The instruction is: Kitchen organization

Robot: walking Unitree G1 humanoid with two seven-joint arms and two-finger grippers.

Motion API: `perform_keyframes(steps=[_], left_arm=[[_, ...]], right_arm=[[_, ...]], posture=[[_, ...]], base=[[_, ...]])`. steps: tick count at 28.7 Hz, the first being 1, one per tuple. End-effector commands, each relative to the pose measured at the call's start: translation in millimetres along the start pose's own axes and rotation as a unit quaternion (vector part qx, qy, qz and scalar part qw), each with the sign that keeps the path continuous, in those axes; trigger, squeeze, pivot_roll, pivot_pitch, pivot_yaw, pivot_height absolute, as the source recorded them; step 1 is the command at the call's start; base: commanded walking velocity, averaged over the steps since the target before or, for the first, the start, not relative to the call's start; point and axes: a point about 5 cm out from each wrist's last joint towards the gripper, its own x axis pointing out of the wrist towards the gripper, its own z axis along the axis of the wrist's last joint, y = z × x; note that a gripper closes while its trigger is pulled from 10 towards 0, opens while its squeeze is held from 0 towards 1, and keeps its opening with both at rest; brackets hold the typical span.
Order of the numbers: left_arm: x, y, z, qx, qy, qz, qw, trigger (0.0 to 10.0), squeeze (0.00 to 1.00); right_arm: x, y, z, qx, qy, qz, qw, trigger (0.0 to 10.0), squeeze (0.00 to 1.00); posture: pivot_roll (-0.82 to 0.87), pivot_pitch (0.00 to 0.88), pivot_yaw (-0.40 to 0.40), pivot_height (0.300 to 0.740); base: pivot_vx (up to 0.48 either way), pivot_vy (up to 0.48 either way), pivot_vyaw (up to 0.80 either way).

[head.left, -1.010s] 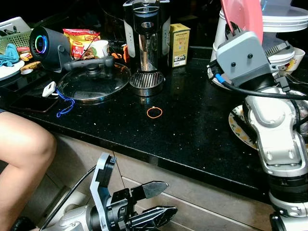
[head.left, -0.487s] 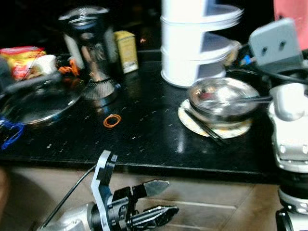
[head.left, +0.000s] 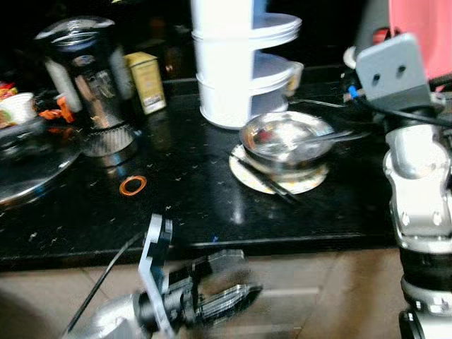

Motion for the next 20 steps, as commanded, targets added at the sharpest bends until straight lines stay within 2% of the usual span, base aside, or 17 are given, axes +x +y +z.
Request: perform_keyframes(steps=[1, 9, 20], left_arm=[[-5.4, 8.2, -4, 0.006, 0.011, 0.036, 0.999, 10.0, 0.00], [-3.9, 5.8, -11, 0.015, 0.035, 0.021, 0.999, 10.0, 0.00], [-0.8, 3.7, -13, 0.026, 0.041, 0.010, 0.999, 10.0, 0.00]], right_arm=[[-1.5, 7.2, 5, 0.003, -0.016, 0.011, 1.000, 10.0, 0.00], [-3.7, 21.3, 6, 0.005, -0.021, 0.040, 0.999, 10.0, 0.00], [-7.3, 33.7, 5, 0.010, -0.018, 0.073, 0.997, 10.0, 0.00]], posture=[[-0.03, 0.000, 0.053, 0.740], [-0.03, 0.000, 0.055, 0.740], [-0.03, 0.000, 0.046, 0.740]], base=[[0.000, 0.000, 0.00], [0.000, 0.000, 0.00], [0.000, -0.338, 0.00]])
